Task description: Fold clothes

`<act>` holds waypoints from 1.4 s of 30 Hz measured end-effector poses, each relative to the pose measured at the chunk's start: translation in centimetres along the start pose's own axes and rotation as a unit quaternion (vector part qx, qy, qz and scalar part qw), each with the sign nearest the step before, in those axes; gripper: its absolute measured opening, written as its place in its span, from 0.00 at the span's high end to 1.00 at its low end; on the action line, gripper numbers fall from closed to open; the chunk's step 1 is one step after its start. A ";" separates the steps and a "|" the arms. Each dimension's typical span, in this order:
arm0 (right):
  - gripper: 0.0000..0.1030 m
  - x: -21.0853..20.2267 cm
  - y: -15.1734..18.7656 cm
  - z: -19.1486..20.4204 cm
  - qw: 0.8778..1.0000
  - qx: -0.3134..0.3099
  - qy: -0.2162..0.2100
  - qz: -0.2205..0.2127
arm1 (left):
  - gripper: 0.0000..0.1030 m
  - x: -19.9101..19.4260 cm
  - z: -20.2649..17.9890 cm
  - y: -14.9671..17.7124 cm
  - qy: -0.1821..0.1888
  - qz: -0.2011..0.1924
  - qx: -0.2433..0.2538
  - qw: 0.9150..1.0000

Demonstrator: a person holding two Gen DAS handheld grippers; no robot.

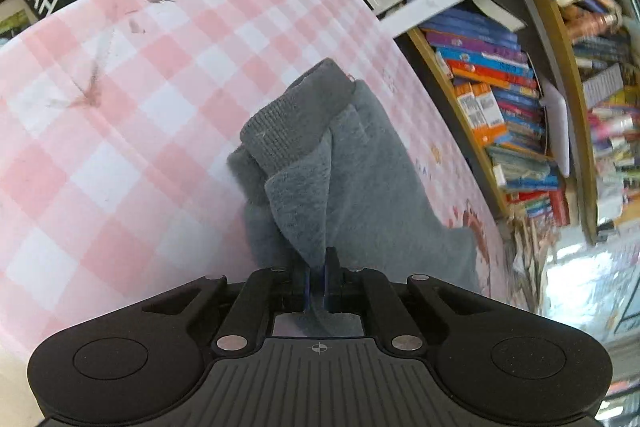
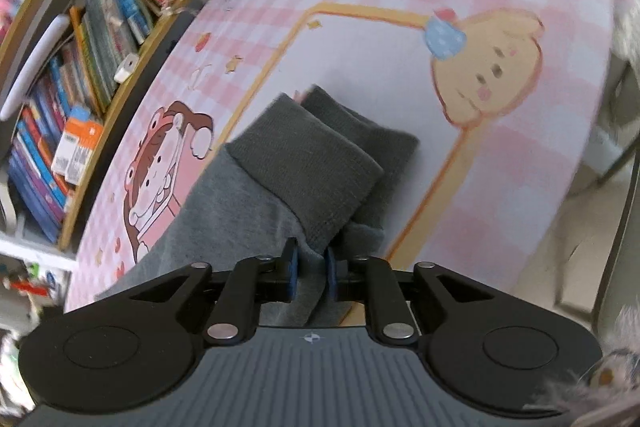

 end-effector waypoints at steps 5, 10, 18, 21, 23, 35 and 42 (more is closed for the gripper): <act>0.91 -4.6 0.2 3.4 0.993 -0.077 -0.049 -0.072 | 0.95 -0.9 -0.9 -0.3 0.021 -0.029 0.001 0.999; 0.91 -2.1 0.3 0.8 0.998 -0.040 0.025 -0.039 | 0.95 -0.1 -0.4 0.4 0.016 -0.014 -0.008 1.000; 0.73 -2.5 1.7 -1.3 0.998 -0.016 0.058 -0.034 | 0.68 -2.6 0.4 1.3 -0.011 -0.032 -0.013 0.999; 0.67 -2.9 1.9 -1.9 0.998 -0.001 0.062 -0.025 | 0.53 -2.4 1.7 1.1 -0.021 -0.038 -0.051 0.998; 0.67 -2.3 1.8 -1.9 0.998 0.004 0.062 -0.015 | 0.53 -1.6 2.1 0.7 -0.016 -0.027 -0.074 0.997; 0.87 1.7 1.3 0.4 0.999 -0.011 0.051 0.015 | 0.85 1.3 1.5 -1.1 -0.009 -0.049 -0.131 0.990; 0.90 2.3 0.0 3.9 0.998 -0.058 0.013 -0.009 | 0.91 -2.8 -3.9 -2.1 0.077 -0.107 -0.021 0.991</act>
Point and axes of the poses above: each gripper's, at about its wrist camera, not at the fingertips, and x roughly the way its jaws point, z to its left, y to its underside, the point moved 2 cm from there along x, roughly the way its jaws point, and after that the axes turned 8 degrees about z, right-handed, at the moved point
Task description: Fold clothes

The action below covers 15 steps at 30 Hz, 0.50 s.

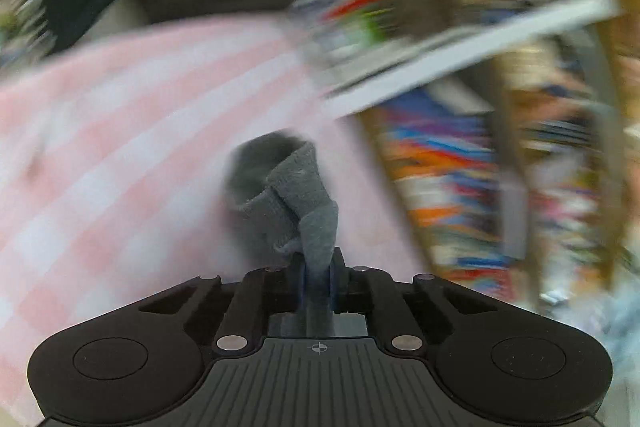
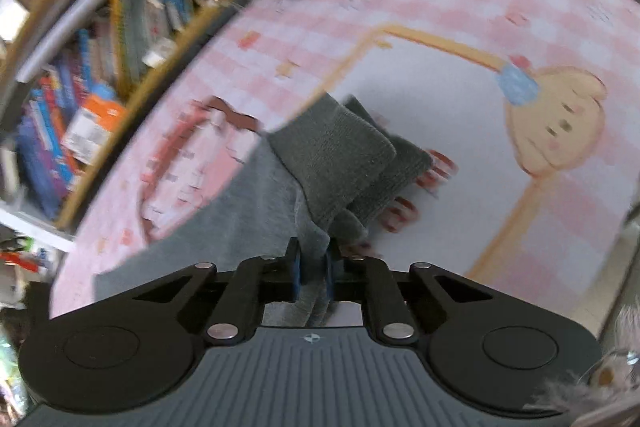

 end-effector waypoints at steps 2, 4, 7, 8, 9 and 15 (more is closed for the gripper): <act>0.90 0.2 0.2 0.3 1.000 -0.010 0.003 0.003 | 0.91 -1.2 -0.4 0.0 0.018 -0.012 0.020 1.000; 0.90 0.9 0.5 0.1 1.000 -0.011 0.015 0.010 | 0.91 -0.5 2.6 0.2 -0.029 0.004 -0.021 0.999; 0.90 1.8 1.0 -0.5 0.999 -0.002 0.030 0.021 | 0.91 0.6 6.1 1.2 -0.080 0.025 -0.079 0.993; 0.90 1.8 1.1 -0.5 0.999 -0.005 0.031 0.020 | 0.90 0.7 6.9 1.6 -0.087 0.026 -0.092 0.992; 0.90 1.7 1.2 -0.5 0.999 -0.009 0.031 0.019 | 0.89 0.6 7.0 1.8 -0.081 0.022 -0.093 0.992; 0.84 1.6 1.6 0.2 0.998 -0.027 0.052 0.016 | 0.85 1.2 6.8 1.6 -0.095 0.029 -0.075 0.992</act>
Point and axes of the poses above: each gripper's, at about its wrist camera, not at the fingertips, and x roughly the way its jaws point, z to its left, y to its underside, the point moved 2 cm from there along x, roughly the way its jaws point, and after that the axes turned 8 degrees about z, right-handed, at the moved point
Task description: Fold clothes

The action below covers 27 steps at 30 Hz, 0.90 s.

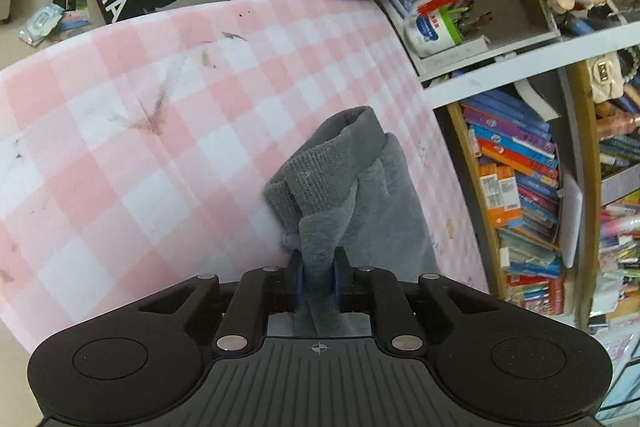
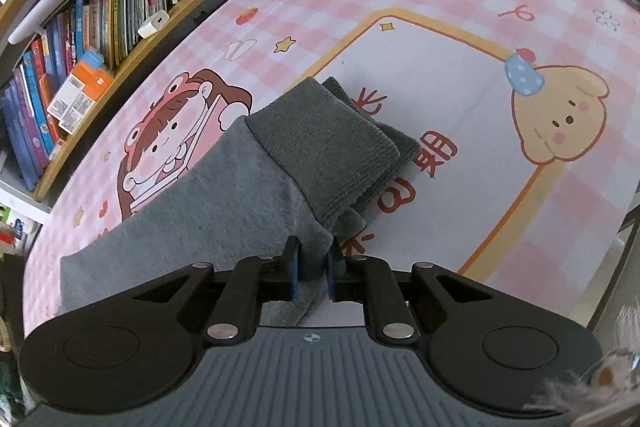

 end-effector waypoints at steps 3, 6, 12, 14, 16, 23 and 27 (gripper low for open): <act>0.83 -0.6 0.5 0.8 1.000 -0.020 0.017 -0.007 | 0.81 0.1 -0.1 0.0 -0.006 0.002 0.006 1.000; 0.79 -1.5 1.2 1.6 0.998 -0.041 0.032 -0.020 | 0.78 0.2 -0.1 -0.1 -0.012 0.005 0.010 1.000; 0.72 -2.6 2.6 3.8 0.994 -0.099 0.043 -0.035 | 0.78 0.4 -0.1 -0.3 -0.011 0.007 0.020 1.000; 0.72 -2.7 3.0 4.8 0.990 -0.129 0.044 -0.037 | 0.77 0.5 -0.1 -0.3 -0.008 0.007 0.023 1.000; 0.72 -2.8 3.5 6.0 0.986 -0.159 0.042 -0.038 | 0.77 0.6 0.0 -0.4 -0.003 0.008 0.025 1.000; 0.71 -1.8 6.0 10.6 0.962 -0.270 0.034 -0.024 | 0.75 0.6 1.2 -0.7 0.027 0.016 -0.007 0.999; 0.68 -1.1 7.6 13.6 0.940 -0.340 0.021 -0.016 | 0.74 0.7 0.9 -0.7 0.024 0.018 0.009 1.000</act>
Point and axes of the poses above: each gripper's, at about its wrist camera, not at the fingertips, and x roughly the way its jaws point, z to its left, y to its underside, the point moved 2 cm from there along x, roughly the way its jaws point, and after that the axes turned 8 degrees about z, right-handed, at the moved point
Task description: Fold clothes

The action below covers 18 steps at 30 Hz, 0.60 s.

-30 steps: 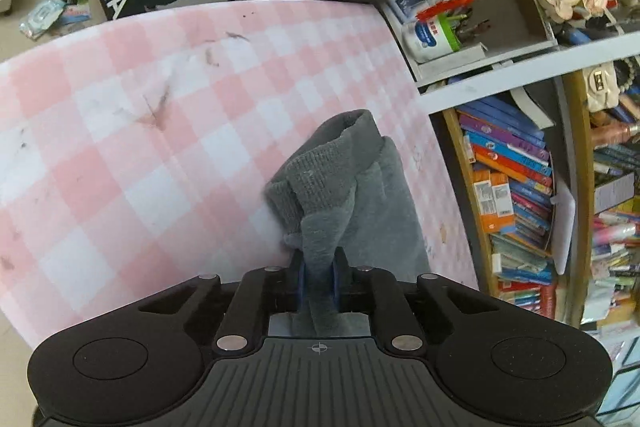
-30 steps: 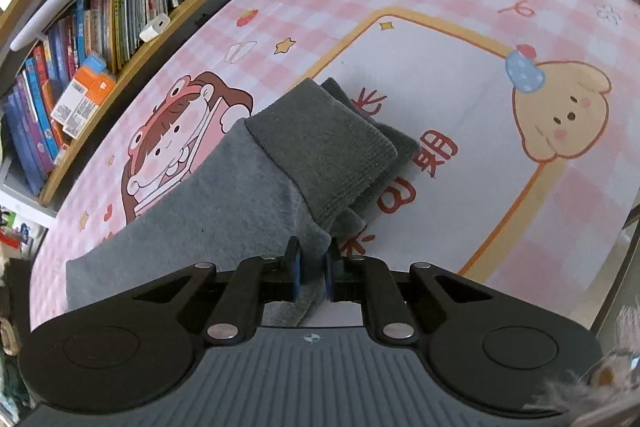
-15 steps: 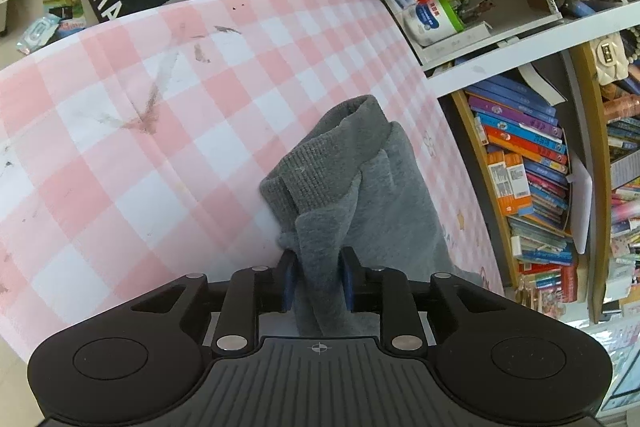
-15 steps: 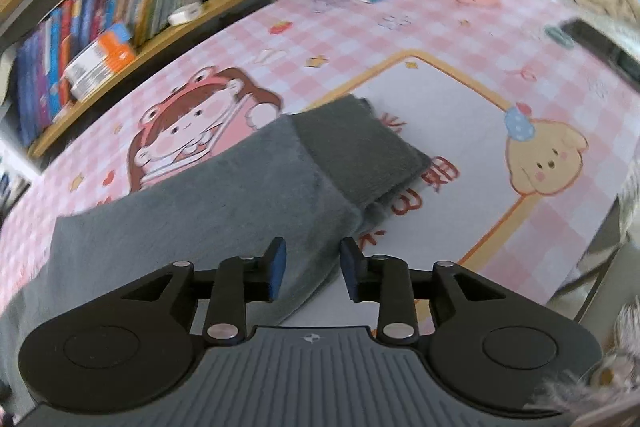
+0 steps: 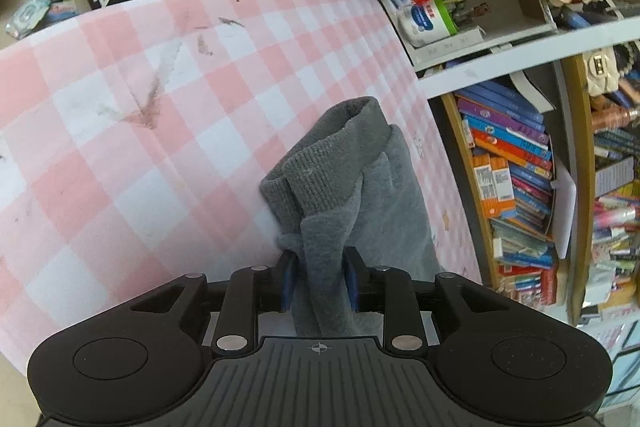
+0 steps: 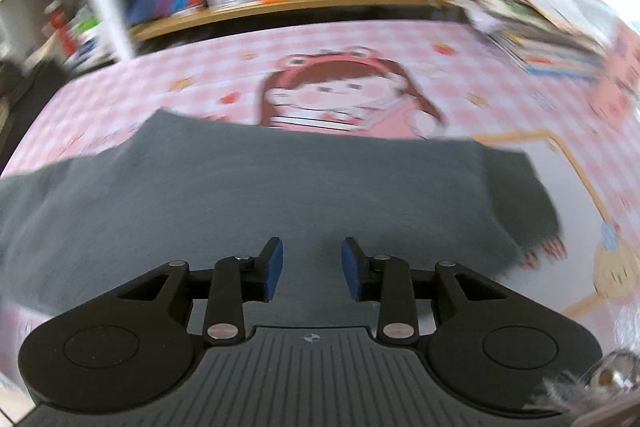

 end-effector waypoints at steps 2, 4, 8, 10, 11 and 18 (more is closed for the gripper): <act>0.66 0.3 -0.4 1.8 0.999 -0.035 -0.009 -0.002 | 0.73 0.0 0.0 -0.1 0.001 0.002 0.001 1.000; 0.65 0.8 -0.6 3.3 0.998 -0.064 -0.017 -0.001 | 0.73 0.0 0.1 -0.1 0.003 0.003 0.002 1.000; 0.63 2.0 -0.8 6.3 0.993 -0.118 -0.028 0.008 | 0.73 -0.1 0.0 -0.2 0.003 0.005 0.009 1.000; 0.62 2.7 -0.9 7.8 0.988 -0.150 -0.033 0.013 | 0.73 -0.1 -0.1 -0.2 -0.001 0.006 0.015 1.000; 0.61 2.9 -1.0 8.5 0.986 -0.165 -0.033 0.014 | 0.73 0.0 -0.3 -0.2 -0.005 0.007 0.019 1.000; 0.52 4.6 -1.5 14.4 0.969 -0.243 -0.046 0.007 | 0.34 0.4 -2.2 0.0 -0.005 0.011 0.064 0.998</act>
Point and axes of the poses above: each gripper's, at about its wrist camera, not at the fingertips, and x roughly the way its jaws point, z to its left, y to its underside, the point moved 2 cm from there along x, roughly the way its jaws point, and after that the axes turned 8 degrees about z, right-handed, at the moved point
